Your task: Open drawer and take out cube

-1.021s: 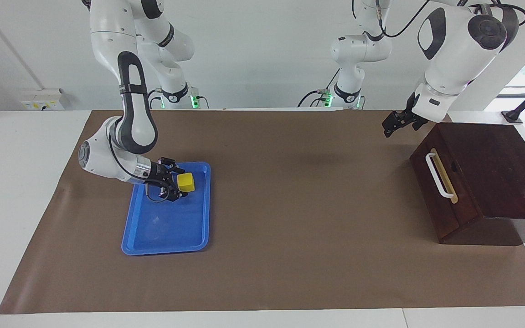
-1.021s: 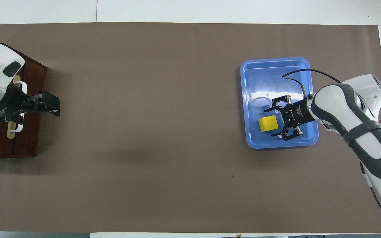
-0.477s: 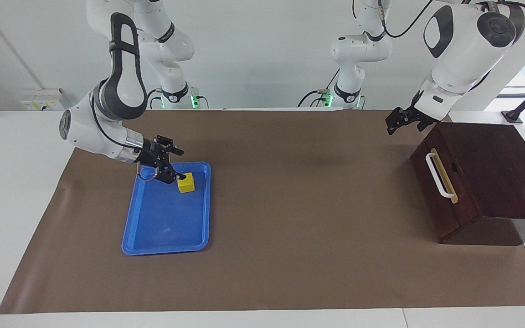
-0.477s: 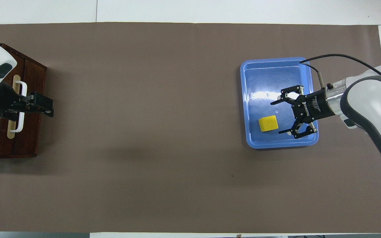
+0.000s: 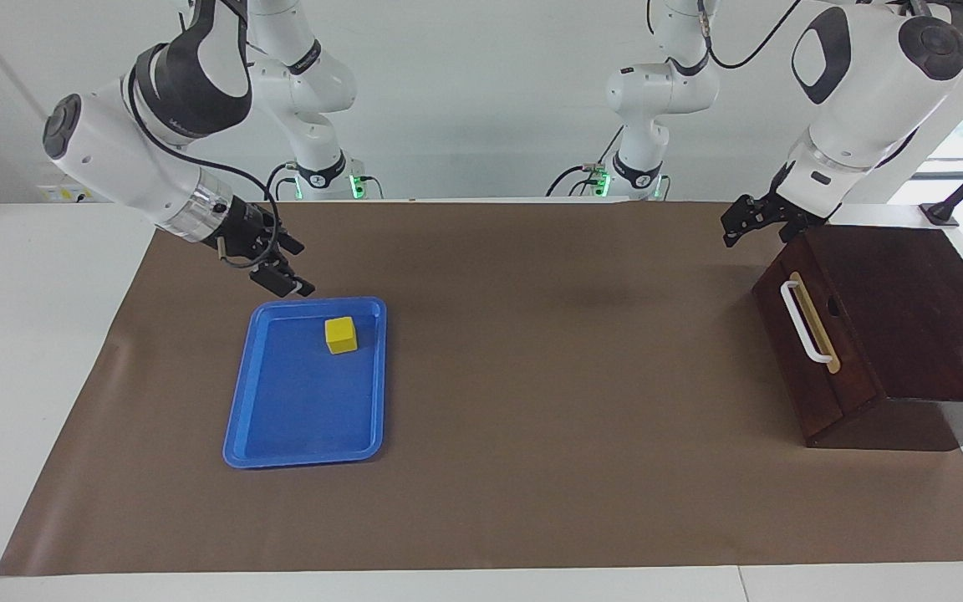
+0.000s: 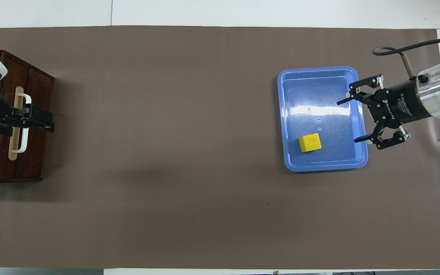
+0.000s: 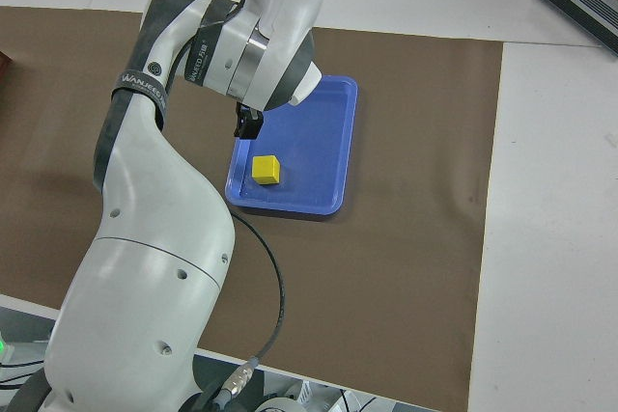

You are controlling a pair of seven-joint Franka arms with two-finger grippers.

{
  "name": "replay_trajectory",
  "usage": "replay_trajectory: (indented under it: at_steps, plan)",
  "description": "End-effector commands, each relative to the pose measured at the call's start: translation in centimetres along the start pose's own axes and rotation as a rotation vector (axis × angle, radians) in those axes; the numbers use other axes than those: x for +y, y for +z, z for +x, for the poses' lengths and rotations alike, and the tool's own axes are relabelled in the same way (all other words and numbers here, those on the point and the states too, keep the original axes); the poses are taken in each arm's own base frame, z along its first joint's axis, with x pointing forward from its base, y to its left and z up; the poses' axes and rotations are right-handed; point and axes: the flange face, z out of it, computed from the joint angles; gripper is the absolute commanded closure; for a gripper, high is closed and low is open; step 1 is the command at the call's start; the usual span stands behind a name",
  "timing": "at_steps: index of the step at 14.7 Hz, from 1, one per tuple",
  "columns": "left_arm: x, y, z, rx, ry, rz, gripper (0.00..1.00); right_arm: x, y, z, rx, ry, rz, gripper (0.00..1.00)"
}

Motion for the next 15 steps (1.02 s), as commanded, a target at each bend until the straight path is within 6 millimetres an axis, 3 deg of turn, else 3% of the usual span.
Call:
replay_trajectory:
  at_steps: [1, 8, 11, 15]
  plan:
    - [0.2, -0.8, 0.4, 0.014, 0.075, -0.003, 0.00, 0.1, -2.2, -1.4, 0.111, -0.266, -0.074, 0.00]
    - [0.6, -1.7, -0.6, 0.037, 0.092, -0.003, 0.00, 2.3, -7.6, -1.7, 0.296, -0.982, -0.304, 0.00]
    - [0.2, -1.8, -0.7, 0.035, 0.083, -0.004, 0.00, 2.7, -10.6, -2.2, 0.323, -1.139, -0.367, 0.00]
    - [-0.2, -1.8, -0.6, 0.036, 0.078, -0.004, 0.00, 2.6, -11.2, -1.9, 0.335, -1.255, -0.381, 0.00]
